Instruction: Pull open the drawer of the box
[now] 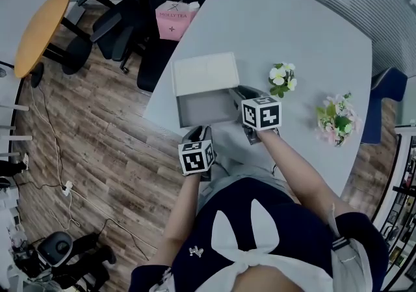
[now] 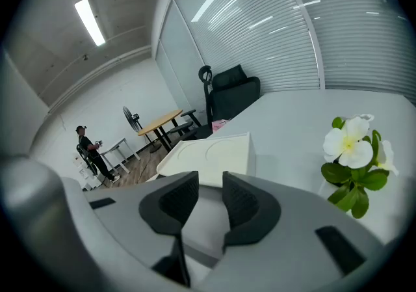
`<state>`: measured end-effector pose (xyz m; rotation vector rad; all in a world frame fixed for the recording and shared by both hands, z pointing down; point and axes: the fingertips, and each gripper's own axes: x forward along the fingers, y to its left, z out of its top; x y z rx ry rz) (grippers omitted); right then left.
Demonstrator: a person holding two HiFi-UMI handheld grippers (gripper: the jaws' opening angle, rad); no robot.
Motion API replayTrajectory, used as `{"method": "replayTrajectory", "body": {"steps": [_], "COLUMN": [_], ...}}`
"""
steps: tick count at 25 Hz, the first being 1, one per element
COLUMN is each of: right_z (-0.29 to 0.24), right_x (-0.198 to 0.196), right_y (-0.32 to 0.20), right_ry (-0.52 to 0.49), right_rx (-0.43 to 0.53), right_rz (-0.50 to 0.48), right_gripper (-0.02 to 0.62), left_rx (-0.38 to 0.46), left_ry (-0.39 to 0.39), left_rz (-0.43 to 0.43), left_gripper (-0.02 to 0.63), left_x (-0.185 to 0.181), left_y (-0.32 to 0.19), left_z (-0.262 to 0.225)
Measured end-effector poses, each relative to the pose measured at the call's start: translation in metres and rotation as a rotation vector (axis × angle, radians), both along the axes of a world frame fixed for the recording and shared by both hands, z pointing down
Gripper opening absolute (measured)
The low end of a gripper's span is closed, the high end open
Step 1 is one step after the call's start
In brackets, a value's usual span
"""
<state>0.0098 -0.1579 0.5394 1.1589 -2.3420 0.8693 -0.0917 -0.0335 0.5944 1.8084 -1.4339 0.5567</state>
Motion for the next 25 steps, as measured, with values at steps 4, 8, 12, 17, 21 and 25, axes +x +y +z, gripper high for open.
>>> {"method": "replayTrajectory", "body": {"steps": [4, 8, 12, 17, 21, 25], "right_z": [-0.012, -0.025, -0.043, -0.060, -0.067, -0.075], "right_x": [0.000, -0.003, -0.006, -0.007, -0.006, -0.007], "right_y": [0.016, 0.034, 0.050, 0.068, 0.081, 0.092], "right_ry": [0.006, 0.012, -0.001, -0.017, -0.053, -0.040], "right_rx": [0.044, 0.086, 0.124, 0.152, 0.137, 0.153], "right_rz": [-0.021, -0.055, -0.080, -0.100, -0.109, -0.129], "right_gripper": [0.110, 0.092, 0.061, 0.008, 0.005, 0.003], "left_rx": [0.067, 0.135, 0.212, 0.289, 0.328, 0.339], "left_ry": [0.010, 0.017, 0.022, 0.009, 0.018, 0.041], "left_rz": [-0.019, -0.012, -0.010, 0.016, 0.016, 0.025], "left_gripper": [0.089, 0.089, 0.087, 0.047, 0.023, 0.023], "left_x": [-0.004, -0.002, 0.002, 0.008, 0.014, 0.020], "left_y": [-0.010, -0.018, -0.025, -0.024, -0.022, -0.017], "left_z": [-0.025, -0.053, -0.082, -0.108, -0.119, -0.126]}}
